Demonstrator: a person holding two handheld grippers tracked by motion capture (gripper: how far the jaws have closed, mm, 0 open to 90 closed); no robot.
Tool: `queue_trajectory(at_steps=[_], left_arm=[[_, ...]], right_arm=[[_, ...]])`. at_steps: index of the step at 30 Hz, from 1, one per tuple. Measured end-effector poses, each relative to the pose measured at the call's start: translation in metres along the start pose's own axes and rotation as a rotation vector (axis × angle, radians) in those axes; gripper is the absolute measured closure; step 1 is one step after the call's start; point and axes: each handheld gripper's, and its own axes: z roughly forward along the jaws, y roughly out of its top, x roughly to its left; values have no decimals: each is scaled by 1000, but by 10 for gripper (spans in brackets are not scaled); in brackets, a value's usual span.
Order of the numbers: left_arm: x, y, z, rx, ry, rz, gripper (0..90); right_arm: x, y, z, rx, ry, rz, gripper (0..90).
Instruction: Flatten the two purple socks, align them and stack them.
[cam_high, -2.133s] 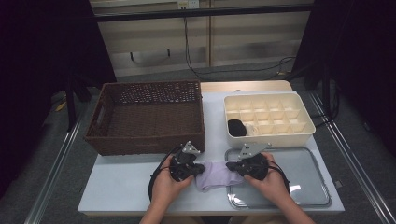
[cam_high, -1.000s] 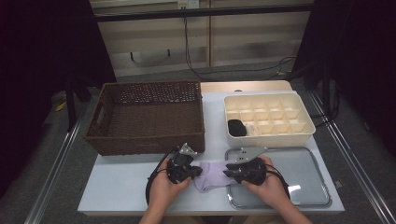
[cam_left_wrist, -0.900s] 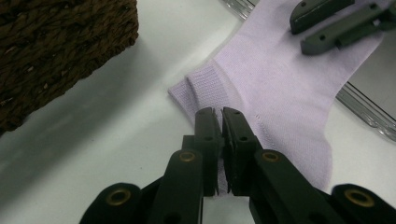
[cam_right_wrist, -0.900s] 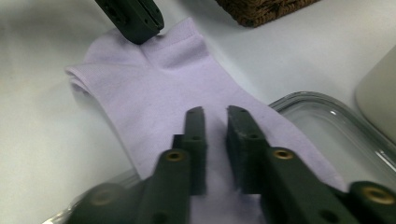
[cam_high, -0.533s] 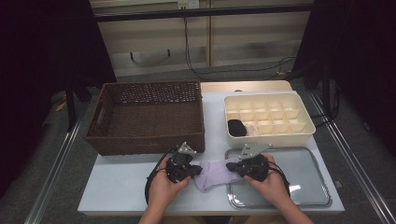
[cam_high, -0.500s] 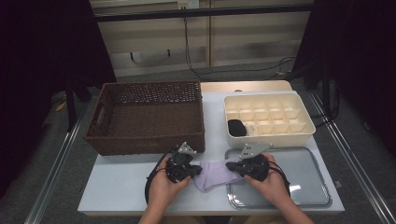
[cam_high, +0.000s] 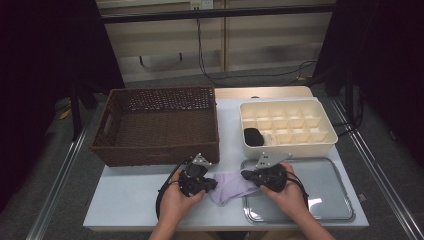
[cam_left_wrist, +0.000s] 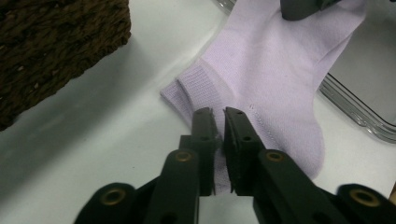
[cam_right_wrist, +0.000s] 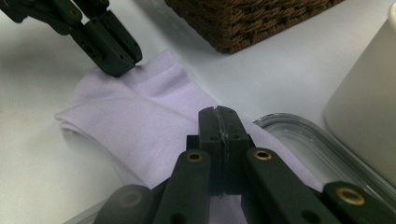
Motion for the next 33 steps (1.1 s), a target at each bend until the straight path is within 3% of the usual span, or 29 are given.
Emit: queue_trajectory(at_steps=[2,5,7,10,14,19,25,33], left_arm=[[1,1,-3,-21,4,-12,795],[4,5,-7,-72,49,-12,705],[5,6,-5,-87,49,-14,702],[7,8,7,-74,55,-15,700],[6,11,15,-35,34,12,792],[2,14,12,-26,40,30,874],[5,12,0,-57,31,-4,874],[9,6,1,-39,12,-29,896]], right_arm=[[1,-1,1,8,3,-4,898],[3,-2,2,24,8,-11,897],[3,-2,3,30,9,-14,898],[4,-3,3,33,6,-12,897],[5,-5,3,37,11,-9,898],[5,-6,0,29,7,-9,898],[3,-3,-5,1,15,-3,899],[-6,0,-7,-25,-7,23,898]])
